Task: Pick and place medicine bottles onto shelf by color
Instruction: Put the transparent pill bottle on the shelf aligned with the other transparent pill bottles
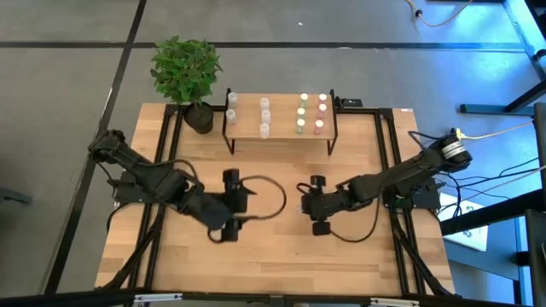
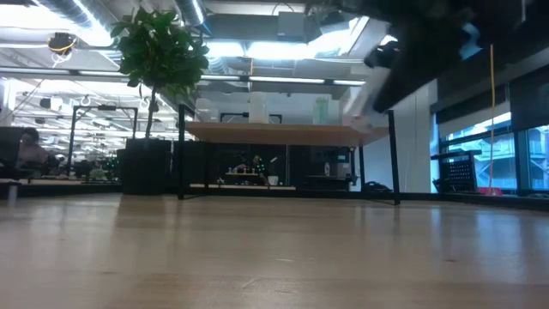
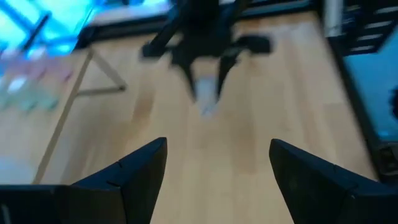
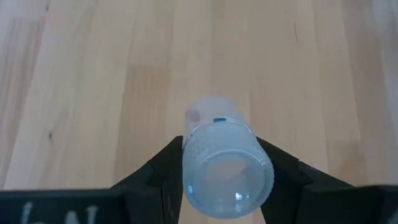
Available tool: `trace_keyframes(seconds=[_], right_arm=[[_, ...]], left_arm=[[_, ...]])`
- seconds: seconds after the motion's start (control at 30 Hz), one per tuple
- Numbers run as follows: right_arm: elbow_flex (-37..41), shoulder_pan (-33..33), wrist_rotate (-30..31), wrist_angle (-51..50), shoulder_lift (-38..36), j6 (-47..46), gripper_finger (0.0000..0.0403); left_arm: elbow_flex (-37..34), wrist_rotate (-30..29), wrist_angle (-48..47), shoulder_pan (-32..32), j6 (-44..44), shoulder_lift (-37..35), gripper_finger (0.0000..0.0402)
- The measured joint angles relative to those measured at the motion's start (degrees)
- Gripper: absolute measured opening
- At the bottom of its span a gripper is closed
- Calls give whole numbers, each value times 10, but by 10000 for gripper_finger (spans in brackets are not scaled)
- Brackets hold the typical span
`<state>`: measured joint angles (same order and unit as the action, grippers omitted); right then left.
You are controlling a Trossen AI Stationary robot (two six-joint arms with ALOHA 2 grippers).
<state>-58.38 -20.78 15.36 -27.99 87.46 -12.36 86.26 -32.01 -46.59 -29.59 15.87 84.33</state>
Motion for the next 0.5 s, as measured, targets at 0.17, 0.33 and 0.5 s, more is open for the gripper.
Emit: trace_keyframes(seconds=[0.17,0.33,0.5], right_arm=[[-78,0,0,-10,64,48,158],[-135,11,-12,-14,117,98,158],[-164,40,-76,-23,163,112,158]], left_arm=[[0,-14,31,-34,-8,0,277],[0,-32,14,-52,34,0,277],[0,-33,6,-67,45,0,277]])
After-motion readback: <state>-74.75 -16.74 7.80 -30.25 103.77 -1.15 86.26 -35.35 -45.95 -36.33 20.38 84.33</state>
